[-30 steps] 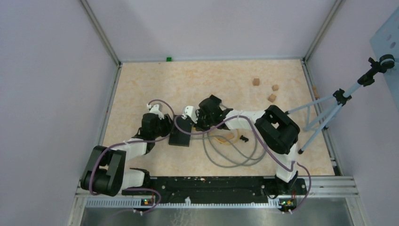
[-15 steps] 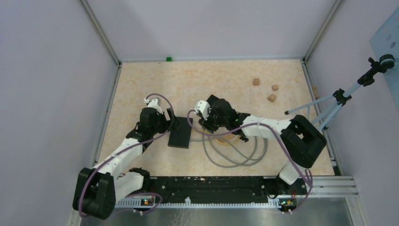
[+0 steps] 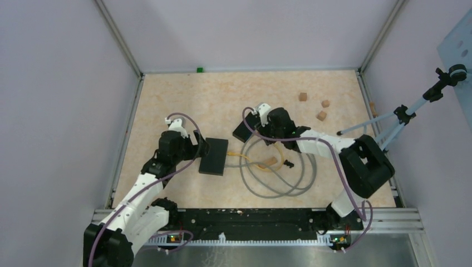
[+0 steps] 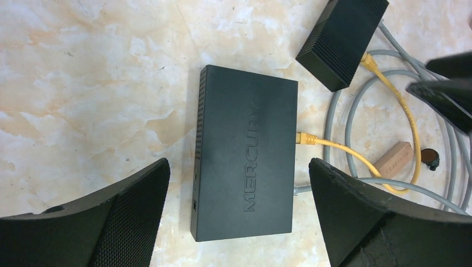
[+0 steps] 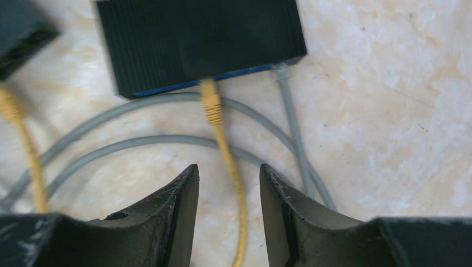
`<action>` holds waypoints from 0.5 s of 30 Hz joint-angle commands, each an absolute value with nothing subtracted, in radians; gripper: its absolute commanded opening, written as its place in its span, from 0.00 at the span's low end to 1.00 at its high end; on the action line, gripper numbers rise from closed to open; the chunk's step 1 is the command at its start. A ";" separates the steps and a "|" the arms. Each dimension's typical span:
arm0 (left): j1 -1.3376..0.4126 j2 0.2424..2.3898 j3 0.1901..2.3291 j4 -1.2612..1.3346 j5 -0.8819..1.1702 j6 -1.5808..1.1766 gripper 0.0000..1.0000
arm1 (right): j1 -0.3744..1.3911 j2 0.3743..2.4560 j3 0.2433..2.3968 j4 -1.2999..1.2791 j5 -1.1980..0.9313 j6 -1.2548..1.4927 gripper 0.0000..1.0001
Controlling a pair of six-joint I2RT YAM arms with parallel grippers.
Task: Insert the plug into the switch port
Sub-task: Reset both arms
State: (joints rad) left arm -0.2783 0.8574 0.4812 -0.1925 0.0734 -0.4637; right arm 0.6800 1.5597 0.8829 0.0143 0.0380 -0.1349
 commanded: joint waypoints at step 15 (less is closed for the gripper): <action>-0.276 0.746 0.483 -0.264 0.191 -0.461 0.99 | 0.582 1.917 1.206 0.020 -0.172 -0.118 0.23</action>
